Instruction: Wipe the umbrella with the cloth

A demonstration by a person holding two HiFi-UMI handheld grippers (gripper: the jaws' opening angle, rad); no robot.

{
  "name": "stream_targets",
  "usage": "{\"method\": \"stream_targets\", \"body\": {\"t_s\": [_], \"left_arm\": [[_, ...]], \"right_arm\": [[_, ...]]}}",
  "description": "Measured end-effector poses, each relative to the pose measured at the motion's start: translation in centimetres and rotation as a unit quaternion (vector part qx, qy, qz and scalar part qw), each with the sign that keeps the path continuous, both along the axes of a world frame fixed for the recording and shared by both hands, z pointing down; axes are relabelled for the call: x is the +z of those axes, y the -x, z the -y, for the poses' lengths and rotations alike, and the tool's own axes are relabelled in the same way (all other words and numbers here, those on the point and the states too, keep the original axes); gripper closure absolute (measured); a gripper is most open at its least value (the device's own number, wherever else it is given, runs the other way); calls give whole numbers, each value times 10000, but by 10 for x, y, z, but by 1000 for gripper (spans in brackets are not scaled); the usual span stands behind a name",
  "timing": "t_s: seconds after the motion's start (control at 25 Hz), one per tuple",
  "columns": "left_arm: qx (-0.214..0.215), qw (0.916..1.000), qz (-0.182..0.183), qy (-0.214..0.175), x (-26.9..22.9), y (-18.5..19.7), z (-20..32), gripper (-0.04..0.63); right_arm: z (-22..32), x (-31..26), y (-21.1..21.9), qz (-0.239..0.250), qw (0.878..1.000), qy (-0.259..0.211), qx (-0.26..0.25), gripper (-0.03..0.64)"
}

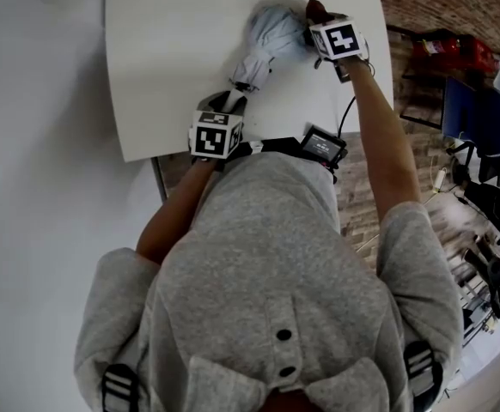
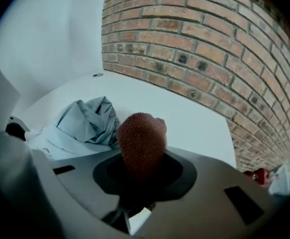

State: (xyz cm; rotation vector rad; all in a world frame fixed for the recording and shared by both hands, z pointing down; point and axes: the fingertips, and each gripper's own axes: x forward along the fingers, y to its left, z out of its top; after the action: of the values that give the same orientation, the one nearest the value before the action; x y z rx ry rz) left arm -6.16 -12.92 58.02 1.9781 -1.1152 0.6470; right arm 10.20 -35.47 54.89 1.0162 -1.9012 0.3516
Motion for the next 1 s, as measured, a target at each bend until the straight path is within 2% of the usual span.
{"method": "stream_targets", "body": {"t_s": [0.2,0.4,0.64,1.0], "left_arm": [[12,10000,9,-10,3,1,0,439],[24,10000,21,-24,3,1,1,439],[31,10000,23,-19,3,0,2,439],[82,10000,13,-9,6,-1,1,439]], "right_arm": [[-15,7,3,420,9990,37,148,518],[-30,8,14,716,9974,44,88,518],[-37,9,16,1052,9939,-12,336,518],[-52,7,19,1345,9903,-65,338,518]]}}
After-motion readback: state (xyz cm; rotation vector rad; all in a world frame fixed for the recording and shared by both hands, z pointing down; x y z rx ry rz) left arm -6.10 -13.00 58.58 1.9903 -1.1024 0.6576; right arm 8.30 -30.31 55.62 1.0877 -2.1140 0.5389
